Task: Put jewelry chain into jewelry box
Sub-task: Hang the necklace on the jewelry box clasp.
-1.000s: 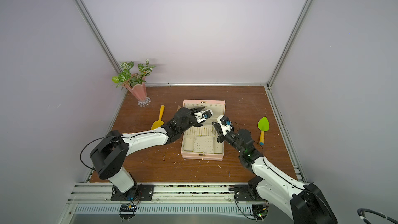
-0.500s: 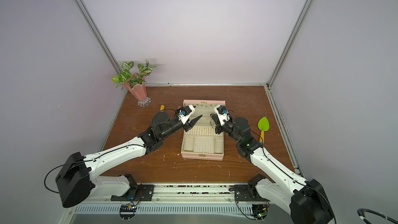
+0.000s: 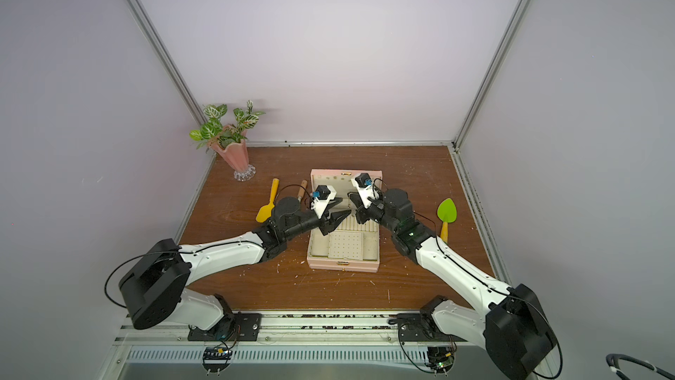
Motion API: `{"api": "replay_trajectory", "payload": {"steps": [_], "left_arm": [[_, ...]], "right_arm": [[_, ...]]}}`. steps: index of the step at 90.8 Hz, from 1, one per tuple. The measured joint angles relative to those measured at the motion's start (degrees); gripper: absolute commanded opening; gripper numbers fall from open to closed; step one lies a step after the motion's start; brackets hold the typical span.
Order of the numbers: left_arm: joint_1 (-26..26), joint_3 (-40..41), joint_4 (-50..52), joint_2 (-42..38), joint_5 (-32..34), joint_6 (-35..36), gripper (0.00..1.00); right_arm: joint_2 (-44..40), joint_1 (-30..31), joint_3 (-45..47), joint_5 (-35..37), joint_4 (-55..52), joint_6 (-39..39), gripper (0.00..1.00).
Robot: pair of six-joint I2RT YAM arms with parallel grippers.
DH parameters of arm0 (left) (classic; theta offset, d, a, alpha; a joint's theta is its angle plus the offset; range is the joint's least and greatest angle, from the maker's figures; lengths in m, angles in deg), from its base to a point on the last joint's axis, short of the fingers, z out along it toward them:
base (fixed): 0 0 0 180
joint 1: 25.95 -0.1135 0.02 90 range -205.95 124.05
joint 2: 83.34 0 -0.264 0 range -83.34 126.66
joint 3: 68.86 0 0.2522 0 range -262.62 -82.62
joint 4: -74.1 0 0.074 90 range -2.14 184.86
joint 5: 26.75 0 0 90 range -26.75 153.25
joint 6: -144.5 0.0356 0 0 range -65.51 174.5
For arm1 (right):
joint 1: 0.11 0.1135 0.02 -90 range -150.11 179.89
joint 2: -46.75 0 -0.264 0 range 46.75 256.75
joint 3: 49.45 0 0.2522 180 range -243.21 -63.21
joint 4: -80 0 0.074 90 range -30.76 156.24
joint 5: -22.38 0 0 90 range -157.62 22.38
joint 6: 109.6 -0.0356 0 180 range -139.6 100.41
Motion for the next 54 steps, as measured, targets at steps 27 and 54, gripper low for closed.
{"api": "replay_trajectory", "payload": {"steps": [27, 54], "left_arm": [[-0.87, -0.02, -4.09, 2.34, 0.15, -1.27, 0.26], [-0.92, -0.31, -5.57, 3.78, 0.28, -1.33, 0.19]], "right_arm": [[0.72, 1.36, -1.4, 1.01, -0.98, 0.0, 0.0], [0.72, 1.55, -1.4, 1.05, -1.01, 0.0, 0.0]]}}
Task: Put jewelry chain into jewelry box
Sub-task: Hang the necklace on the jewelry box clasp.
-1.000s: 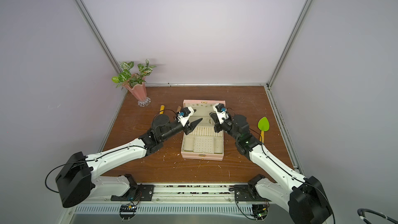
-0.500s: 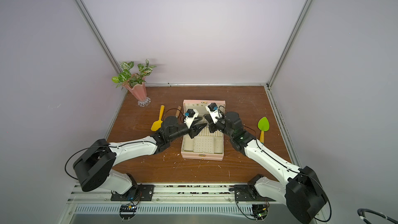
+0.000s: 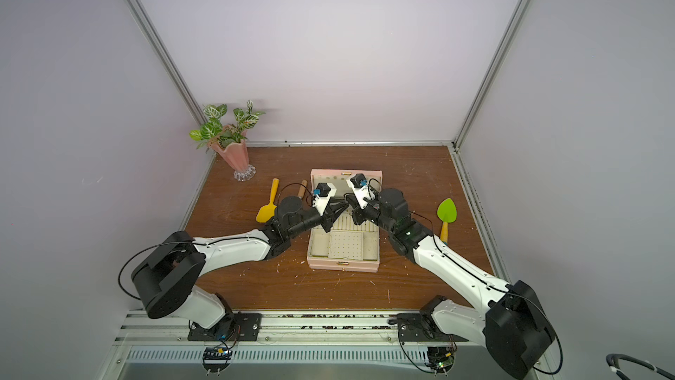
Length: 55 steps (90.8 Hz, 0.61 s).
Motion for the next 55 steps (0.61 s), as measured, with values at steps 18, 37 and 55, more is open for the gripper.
{"api": "replay_trajectory", "payload": {"steps": [18, 37, 55], "left_arm": [[0.0, -0.46, -0.61, 0.66, -0.02, -0.07, 0.16], [-0.02, -0.63, -1.05, 1.18, 0.33, -0.07, 0.01], [-1.42, -0.63, -0.44, 0.61, 2.23, -1.05, 0.01]], "right_arm": [[0.0, 0.0, 0.0, 0.17, -0.02, 0.02, 0.0], [0.42, 0.02, 0.0, 0.7, 0.0, -0.02, 0.0], [2.32, 0.0, -0.11, 2.95, 0.04, -0.48, 0.0]]}}
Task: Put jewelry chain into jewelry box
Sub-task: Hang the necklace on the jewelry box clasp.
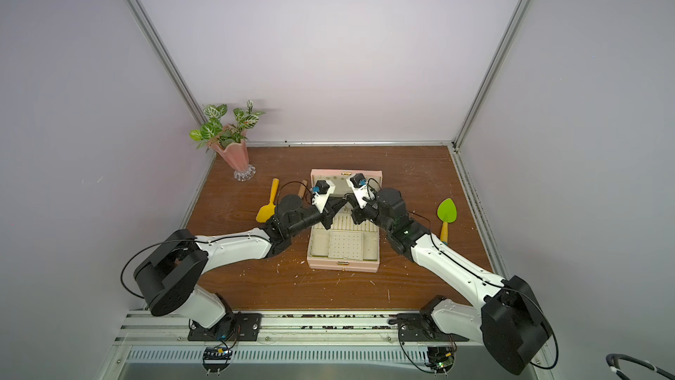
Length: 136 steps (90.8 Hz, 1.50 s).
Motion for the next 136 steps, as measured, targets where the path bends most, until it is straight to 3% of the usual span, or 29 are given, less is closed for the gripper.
{"api": "replay_trajectory", "payload": {"steps": [45, 136], "left_arm": [[-3.78, -6.78, 6.58, -0.07, 2.97, -1.62, 0.01], [-3.85, -14.56, 9.79, 6.86, 0.96, -5.66, 0.01]], "right_arm": [[7.63, -0.5, -4.87, 3.13, 1.4, -3.26, 0.0], [6.8, -3.78, -5.53, 6.29, 1.88, -4.94, 0.04]]}}
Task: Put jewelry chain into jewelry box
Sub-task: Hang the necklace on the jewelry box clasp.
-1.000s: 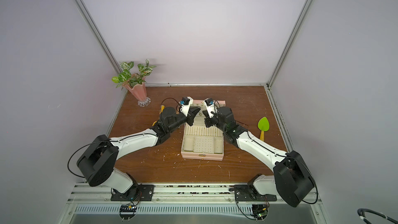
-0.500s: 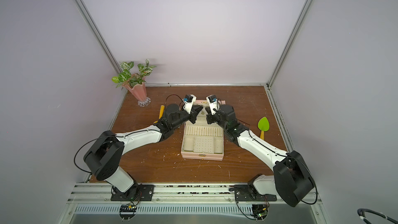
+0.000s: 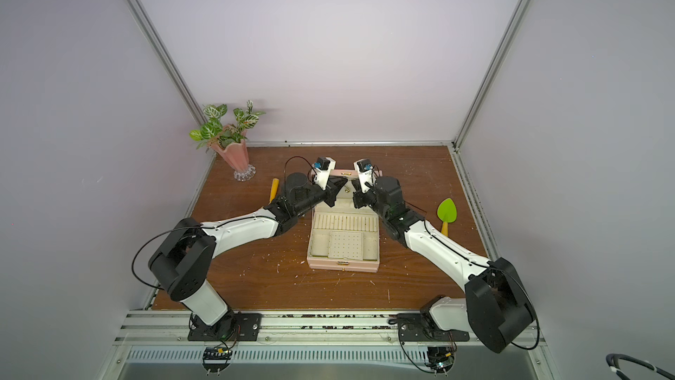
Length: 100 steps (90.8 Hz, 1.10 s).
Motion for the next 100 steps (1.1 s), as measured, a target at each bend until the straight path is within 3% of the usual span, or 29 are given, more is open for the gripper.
{"api": "replay_trajectory", "payload": {"steps": [100], "left_arm": [[0.0, -1.07, 1.16, 0.87, 0.24, -0.85, 0.01]], "right_arm": [[1.79, -0.74, -1.86, 0.98, -0.28, -3.3, 0.19]]}}
